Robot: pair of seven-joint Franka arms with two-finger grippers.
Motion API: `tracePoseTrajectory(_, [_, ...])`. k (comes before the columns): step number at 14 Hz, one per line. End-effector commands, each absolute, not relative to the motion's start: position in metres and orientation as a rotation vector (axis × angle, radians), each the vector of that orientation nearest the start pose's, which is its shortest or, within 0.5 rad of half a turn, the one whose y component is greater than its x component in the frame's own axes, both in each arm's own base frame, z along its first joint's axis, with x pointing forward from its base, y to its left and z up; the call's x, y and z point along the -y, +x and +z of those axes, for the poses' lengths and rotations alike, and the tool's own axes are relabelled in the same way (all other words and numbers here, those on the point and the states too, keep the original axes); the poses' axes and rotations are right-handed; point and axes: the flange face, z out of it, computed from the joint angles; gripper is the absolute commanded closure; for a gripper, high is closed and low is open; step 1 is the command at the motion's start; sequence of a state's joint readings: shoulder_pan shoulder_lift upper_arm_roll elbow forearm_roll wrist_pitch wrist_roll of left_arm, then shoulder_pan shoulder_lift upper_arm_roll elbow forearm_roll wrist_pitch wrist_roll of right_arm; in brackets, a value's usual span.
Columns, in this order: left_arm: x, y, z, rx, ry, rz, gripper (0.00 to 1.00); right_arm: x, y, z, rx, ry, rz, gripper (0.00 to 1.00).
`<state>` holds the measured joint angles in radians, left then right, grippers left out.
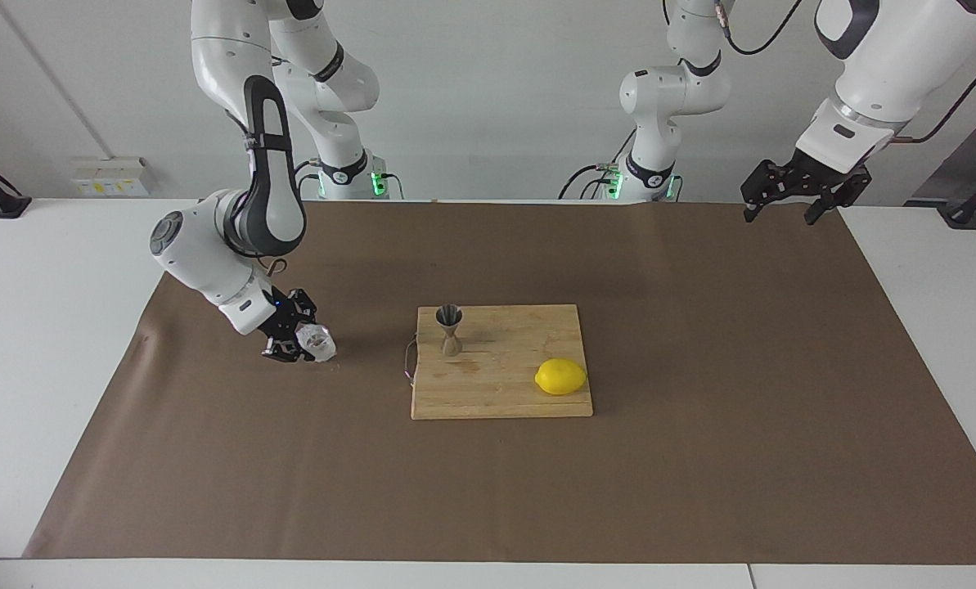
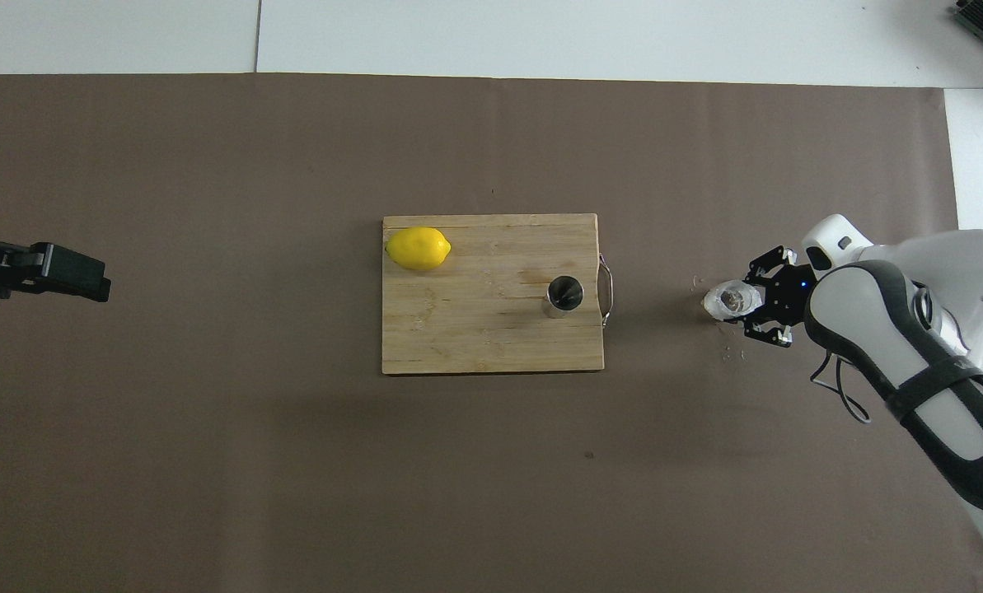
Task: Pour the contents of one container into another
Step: 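Grasp the clear glass with the right gripper and lift it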
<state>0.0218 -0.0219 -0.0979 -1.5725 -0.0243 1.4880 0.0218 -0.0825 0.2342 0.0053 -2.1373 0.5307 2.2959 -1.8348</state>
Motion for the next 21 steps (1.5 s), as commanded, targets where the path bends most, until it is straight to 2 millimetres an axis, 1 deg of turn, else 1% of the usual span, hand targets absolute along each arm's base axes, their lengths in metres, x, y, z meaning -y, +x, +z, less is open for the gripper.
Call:
tracePoseTrajectory(1, [0.037, 0.534, 0.629, -0.145, -3.143, 0.104, 0.00, 0.030, 0.558, 0.289, 1.813, -2.164, -0.415, 0.86])
tracePoseTrajectory(2, [0.037, 0.534, 0.632, -0.150, -3.139, 0.111, 0.00, 0.028, 0.559, 0.291, 1.812, -2.162, -0.423, 0.92])
tracePoseTrajectory(3, [0.039, 0.533, 0.633, -0.168, -3.105, 0.128, 0.00, 0.026, 0.561, 0.295, 1.819, -2.159, -0.432, 0.94])
tracePoseTrajectory(4, [0.042, 0.532, 0.636, -0.183, -3.073, 0.127, 0.00, 0.021, 0.562, 0.299, 1.825, -2.156, -0.441, 1.00])
tracePoseTrajectory(6, [0.042, 0.532, 0.641, -0.176, -3.083, 0.107, 0.00, 0.010, 0.568, 0.316, 1.844, -2.156, -0.471, 1.00])
tracePoseTrajectory(8, [0.037, 0.533, 0.642, -0.147, -3.110, 0.097, 0.00, -0.002, 0.571, 0.330, 1.834, -2.166, -0.487, 1.00])
tracePoseTrajectory(11, [0.035, 0.533, 0.644, -0.136, -3.145, 0.087, 0.00, -0.034, 0.576, 0.356, 1.861, -2.167, -0.509, 1.00])
tracePoseTrajectory(14, [0.036, 0.533, 0.642, -0.133, -3.154, 0.081, 0.00, -0.056, 0.579, 0.365, 1.880, -2.167, -0.494, 1.00])
tracePoseTrajectory(15, [0.037, 0.533, 0.642, -0.131, -3.154, 0.081, 0.00, -0.064, 0.582, 0.372, 1.905, -2.172, -0.479, 1.00])
tracePoseTrajectory(18, [0.031, 0.533, 0.641, -0.132, -3.151, 0.080, 0.00, -0.089, 0.590, 0.397, 1.948, -2.233, -0.366, 1.00])
tracePoseTrajectory(20, [0.030, 0.533, 0.641, -0.130, -3.150, 0.083, 0.00, -0.117, 0.592, 0.411, 1.986, -2.255, -0.305, 1.00])
tracePoseTrajectory(21, [0.033, 0.533, 0.640, -0.134, -3.150, 0.085, 0.00, -0.128, 0.593, 0.416, 2.002, -2.285, -0.278, 1.00])
